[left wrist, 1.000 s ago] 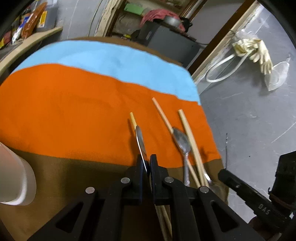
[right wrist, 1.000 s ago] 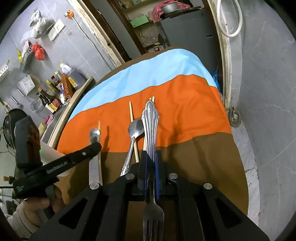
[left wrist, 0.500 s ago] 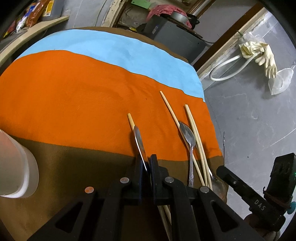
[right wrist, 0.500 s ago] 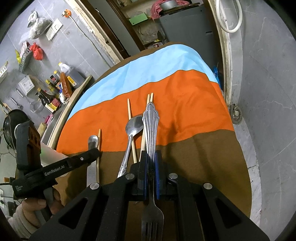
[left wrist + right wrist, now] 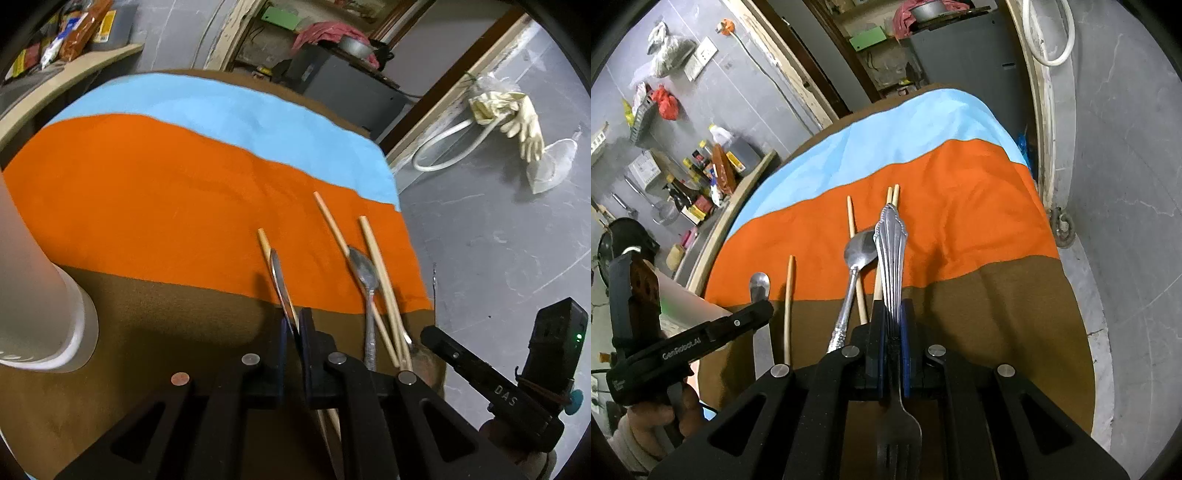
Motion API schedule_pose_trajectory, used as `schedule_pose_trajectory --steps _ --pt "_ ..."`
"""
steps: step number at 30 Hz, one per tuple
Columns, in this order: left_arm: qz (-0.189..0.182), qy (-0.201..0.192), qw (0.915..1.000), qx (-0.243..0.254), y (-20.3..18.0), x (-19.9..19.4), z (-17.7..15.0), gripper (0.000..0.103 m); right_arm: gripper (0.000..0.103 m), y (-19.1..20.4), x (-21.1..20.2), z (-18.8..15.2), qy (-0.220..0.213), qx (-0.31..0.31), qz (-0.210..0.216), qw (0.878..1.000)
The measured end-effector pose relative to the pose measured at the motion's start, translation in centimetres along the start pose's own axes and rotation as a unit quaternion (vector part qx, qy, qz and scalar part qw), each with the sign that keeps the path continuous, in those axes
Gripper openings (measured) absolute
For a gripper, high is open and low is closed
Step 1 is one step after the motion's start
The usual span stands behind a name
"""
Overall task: Organize utensils
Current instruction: 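Grasp the ornate-handled fork with the right tool while the left tool grasps a knife, then lift and carry the fork with the right tool while the left tool carries the knife to the basket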
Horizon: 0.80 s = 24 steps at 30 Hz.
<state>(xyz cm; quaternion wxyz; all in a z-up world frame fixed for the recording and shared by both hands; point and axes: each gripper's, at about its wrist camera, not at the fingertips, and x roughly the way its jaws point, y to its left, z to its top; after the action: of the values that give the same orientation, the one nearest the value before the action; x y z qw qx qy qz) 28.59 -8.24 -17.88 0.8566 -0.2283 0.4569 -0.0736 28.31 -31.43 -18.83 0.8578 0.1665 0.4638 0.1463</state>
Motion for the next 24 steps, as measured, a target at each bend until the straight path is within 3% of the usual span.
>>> schedule_pose_trajectory --steps 11,24 --pt "-0.023 -0.073 0.9950 0.064 -3.2 -5.6 -0.5 0.003 0.007 0.6 -3.3 -0.8 -0.041 0.002 0.001 0.999" --pt "-0.046 -0.091 0.9901 0.097 -3.4 -9.6 -0.7 0.002 0.006 4.7 -6.7 -3.9 -0.068 -0.028 -0.021 0.997"
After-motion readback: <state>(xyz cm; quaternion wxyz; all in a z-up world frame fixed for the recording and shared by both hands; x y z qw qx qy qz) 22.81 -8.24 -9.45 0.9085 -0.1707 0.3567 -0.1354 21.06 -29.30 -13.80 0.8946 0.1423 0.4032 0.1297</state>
